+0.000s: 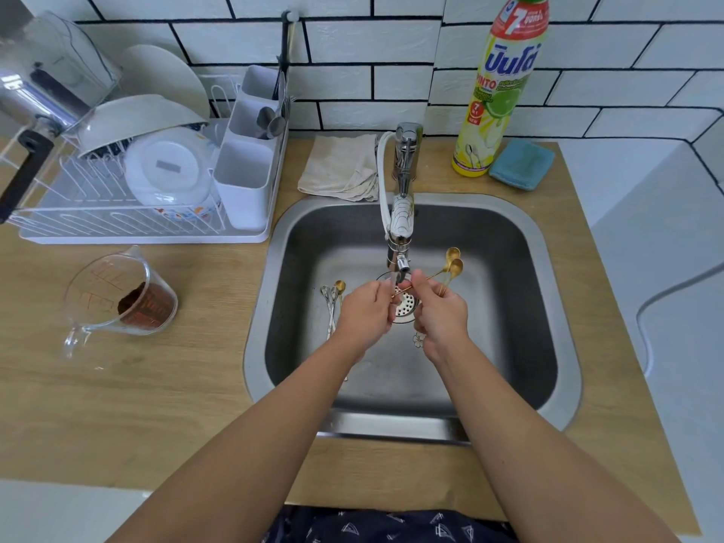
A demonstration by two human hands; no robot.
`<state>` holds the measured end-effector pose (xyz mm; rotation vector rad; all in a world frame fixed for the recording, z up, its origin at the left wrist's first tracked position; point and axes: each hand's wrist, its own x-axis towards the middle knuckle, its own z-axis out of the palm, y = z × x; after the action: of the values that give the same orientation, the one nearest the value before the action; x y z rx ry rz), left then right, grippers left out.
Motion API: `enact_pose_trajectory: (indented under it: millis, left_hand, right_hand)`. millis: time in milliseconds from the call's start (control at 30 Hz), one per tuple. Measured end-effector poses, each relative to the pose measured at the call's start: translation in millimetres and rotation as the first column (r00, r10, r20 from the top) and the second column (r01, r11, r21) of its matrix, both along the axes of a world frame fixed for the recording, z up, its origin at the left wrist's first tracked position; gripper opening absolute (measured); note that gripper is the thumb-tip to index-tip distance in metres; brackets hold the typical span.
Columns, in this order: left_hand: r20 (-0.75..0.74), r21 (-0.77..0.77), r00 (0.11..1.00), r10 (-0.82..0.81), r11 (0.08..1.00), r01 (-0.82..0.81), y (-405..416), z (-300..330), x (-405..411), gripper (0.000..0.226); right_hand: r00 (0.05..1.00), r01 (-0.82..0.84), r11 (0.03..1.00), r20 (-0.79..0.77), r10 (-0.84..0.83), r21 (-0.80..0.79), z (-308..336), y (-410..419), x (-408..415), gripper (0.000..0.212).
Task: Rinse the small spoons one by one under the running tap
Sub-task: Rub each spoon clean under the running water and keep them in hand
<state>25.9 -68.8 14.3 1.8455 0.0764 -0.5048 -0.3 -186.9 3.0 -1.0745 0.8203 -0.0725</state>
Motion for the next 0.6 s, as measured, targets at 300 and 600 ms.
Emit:
enact_pose_trajectory:
  millis: [300, 600]
  left_hand:
    - [0.067, 0.113, 0.973, -0.22, 0.971, 0.212, 1, -8, -7, 0.034]
    - [-0.283, -0.324, 0.959, 0.019, 0.939, -0.114, 2, -8, -9, 0.037]
  right_hand:
    - [0.999, 0.042, 0.999, -0.014, -0.042, -0.019, 1, -5, 1, 0.024]
    - [0.995, -0.086, 0.996, 0.051, 0.084, 0.039, -3, 1, -2, 0.021]
